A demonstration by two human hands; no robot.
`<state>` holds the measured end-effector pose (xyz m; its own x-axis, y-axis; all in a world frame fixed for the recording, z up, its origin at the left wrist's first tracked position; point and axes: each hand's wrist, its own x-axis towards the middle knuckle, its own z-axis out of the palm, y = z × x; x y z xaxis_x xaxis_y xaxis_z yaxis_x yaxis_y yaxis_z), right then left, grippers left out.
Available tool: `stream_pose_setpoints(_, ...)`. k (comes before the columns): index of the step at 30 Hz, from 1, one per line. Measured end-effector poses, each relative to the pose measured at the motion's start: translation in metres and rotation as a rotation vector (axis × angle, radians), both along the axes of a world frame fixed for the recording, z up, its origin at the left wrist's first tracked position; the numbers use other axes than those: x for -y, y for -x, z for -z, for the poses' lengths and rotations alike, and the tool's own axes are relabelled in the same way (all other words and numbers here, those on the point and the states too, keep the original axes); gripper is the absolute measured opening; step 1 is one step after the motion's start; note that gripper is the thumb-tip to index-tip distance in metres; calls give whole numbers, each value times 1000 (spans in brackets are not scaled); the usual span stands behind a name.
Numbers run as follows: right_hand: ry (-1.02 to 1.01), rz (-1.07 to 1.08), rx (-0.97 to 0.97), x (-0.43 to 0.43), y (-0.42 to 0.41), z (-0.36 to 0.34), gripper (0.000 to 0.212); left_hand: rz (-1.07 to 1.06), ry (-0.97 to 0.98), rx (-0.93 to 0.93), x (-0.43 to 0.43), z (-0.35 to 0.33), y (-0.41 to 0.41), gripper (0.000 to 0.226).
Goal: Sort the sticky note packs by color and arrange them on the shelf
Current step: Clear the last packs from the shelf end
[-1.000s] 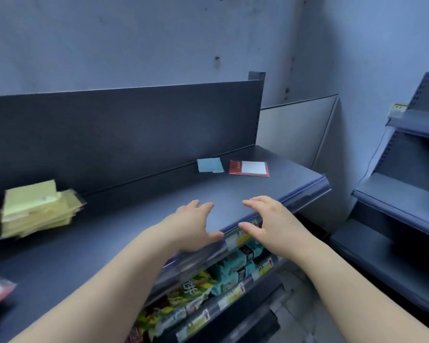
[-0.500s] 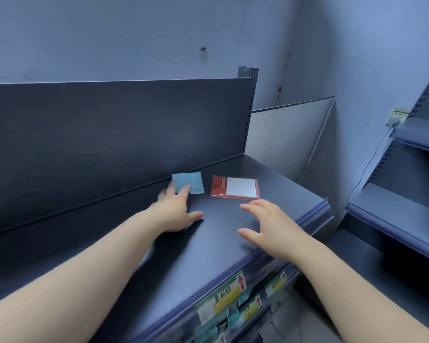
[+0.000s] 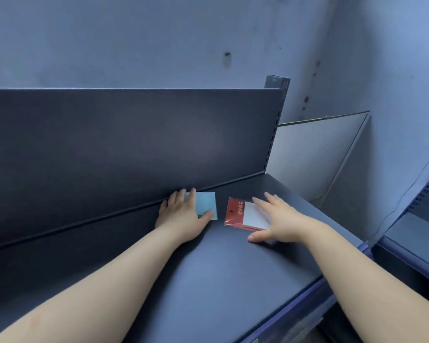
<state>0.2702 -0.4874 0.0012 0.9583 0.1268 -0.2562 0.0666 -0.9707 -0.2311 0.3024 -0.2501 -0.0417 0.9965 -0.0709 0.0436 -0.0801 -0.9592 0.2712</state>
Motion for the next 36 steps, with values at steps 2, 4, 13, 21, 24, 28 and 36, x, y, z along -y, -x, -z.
stream_pose_setpoints(2, 35, -34, -12, 1, -13, 9, 103, -27, 16, -2, 0, -1, 3, 89)
stream_pose_setpoints(4, 60, -49, 15, -1, -23, 18, 100, -76, 39, -14, 0, -3, 5, 95)
stream_pose_setpoints(13, 74, -109, 208, -3, -21, 32, 79, -312, 276, 34, 5, -14, 18, 81)
stream_pose_setpoints(21, 15, -196, 140, -10, -6, 7, 91, -626, 815, 147, -2, -21, 81, 25)
stream_pose_setpoints(24, -31, -281, 116, -25, 10, 2, 103, -734, 1139, 108, -15, -23, 116, 21)
stream_pose_setpoints(28, -138, -411, 61, -59, 35, -3, 96, -843, 1537, 262, -24, -32, 171, 19)
stream_pose_setpoints(36, -689, -473, 93, -123, 88, -10, 35, -991, 1844, 668, -50, -44, 264, 29)
